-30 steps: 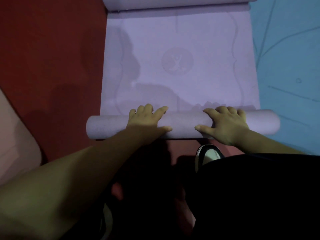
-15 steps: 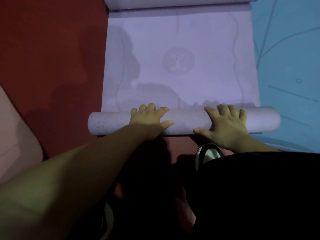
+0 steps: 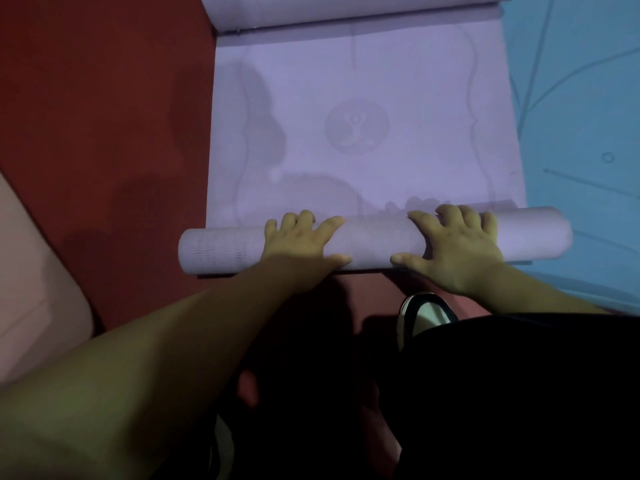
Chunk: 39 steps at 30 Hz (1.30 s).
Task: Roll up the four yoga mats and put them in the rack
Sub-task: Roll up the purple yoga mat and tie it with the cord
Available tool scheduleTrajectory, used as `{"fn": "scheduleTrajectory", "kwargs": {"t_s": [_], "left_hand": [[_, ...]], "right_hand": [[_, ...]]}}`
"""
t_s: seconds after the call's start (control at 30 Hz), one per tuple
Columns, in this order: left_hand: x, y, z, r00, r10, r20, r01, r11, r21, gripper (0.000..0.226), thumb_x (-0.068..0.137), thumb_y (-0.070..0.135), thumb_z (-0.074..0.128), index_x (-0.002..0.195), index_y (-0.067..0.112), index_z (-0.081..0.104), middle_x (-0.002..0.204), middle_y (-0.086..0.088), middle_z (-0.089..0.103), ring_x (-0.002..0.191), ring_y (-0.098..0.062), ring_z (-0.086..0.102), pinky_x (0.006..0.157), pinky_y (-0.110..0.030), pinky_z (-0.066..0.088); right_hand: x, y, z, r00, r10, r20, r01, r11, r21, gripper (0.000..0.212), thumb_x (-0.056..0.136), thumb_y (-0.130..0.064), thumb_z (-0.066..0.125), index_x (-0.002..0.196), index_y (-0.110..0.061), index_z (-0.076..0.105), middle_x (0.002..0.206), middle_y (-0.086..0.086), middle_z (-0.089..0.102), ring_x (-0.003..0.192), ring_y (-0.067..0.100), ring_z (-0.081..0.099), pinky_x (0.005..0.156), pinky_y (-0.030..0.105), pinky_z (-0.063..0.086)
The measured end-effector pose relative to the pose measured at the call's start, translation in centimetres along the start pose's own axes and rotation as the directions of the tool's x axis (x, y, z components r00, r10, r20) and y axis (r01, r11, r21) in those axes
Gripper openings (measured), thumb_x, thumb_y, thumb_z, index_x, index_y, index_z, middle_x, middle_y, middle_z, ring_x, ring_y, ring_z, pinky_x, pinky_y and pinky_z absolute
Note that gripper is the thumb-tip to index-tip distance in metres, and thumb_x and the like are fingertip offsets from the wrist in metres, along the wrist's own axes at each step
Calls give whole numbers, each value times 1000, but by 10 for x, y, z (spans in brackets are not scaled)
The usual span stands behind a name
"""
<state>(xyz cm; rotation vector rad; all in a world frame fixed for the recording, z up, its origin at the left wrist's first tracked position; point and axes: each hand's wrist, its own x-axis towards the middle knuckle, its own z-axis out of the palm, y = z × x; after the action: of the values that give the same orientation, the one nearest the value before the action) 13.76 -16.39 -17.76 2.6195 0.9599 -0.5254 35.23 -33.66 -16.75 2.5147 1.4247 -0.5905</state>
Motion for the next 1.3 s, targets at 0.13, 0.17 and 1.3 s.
{"fn": "scheduleTrajectory", "kwargs": {"t_s": [0.13,0.17,1.3], "left_hand": [[5,-3,-3,999,11,33,-11,1000,-17,72,85,80,39,149,52,22,137,0,39,128,-24,35,110,-50,24],[6,-3,-4,999,7,39,-7,1000,-9,72,86,80,39,149,52,22,138,0,39,128,-24,35,111,-51,23],[28,3,-20,999,-25,42,26,1000,-14,77,89,76,40,155,47,12,157,-5,29,144,-29,23,118,-60,6]], "right_hand": [[-4,0,10,998,-20,-62,19,1000,-7,98,70,-97,25,149,-40,36,144,13,44,137,40,32,114,62,17],[-1,1,8,999,-16,-43,16,1000,-8,98,69,-97,24,149,-41,35,143,11,45,135,39,33,114,61,18],[30,5,-12,994,-86,-63,82,994,-68,97,71,-93,20,148,-39,41,138,12,51,127,39,44,108,58,28]]}}
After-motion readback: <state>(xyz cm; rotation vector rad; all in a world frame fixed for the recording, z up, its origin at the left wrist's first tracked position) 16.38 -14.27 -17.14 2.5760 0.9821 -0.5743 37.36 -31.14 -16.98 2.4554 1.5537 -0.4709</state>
